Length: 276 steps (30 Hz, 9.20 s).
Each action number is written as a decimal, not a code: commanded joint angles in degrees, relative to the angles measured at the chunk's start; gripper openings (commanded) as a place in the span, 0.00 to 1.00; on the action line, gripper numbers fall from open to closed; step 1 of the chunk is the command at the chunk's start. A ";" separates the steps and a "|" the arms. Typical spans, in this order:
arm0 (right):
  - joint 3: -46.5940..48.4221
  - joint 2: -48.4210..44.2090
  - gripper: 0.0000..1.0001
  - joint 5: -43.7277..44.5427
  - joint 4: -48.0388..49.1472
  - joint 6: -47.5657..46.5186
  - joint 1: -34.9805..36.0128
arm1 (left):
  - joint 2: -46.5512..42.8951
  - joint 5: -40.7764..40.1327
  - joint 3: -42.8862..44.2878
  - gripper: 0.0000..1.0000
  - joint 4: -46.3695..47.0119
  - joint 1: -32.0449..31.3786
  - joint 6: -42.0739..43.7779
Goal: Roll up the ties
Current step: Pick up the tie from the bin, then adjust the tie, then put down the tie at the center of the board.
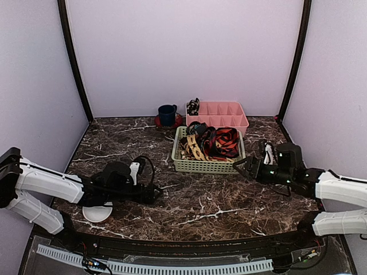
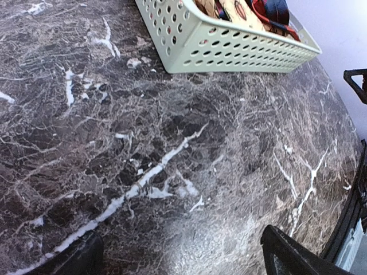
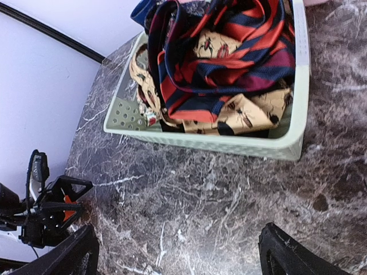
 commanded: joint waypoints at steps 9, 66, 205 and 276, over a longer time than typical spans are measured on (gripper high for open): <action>33.35 22.52 0.98 4.77 -16.43 -20.33 -0.46 | -4.85 -4.27 4.64 0.99 -1.65 -0.22 9.89; 62.66 56.69 0.01 -5.47 -23.82 -20.71 -4.72 | -4.02 4.80 2.94 0.99 4.66 6.18 9.32; 87.41 12.30 0.00 2.05 -25.30 -30.28 -5.50 | 38.45 -24.71 61.46 0.00 34.77 -27.03 23.35; 37.09 33.59 0.73 -8.19 -13.85 -8.86 23.90 | -16.90 -7.18 17.31 0.91 -29.82 20.64 11.12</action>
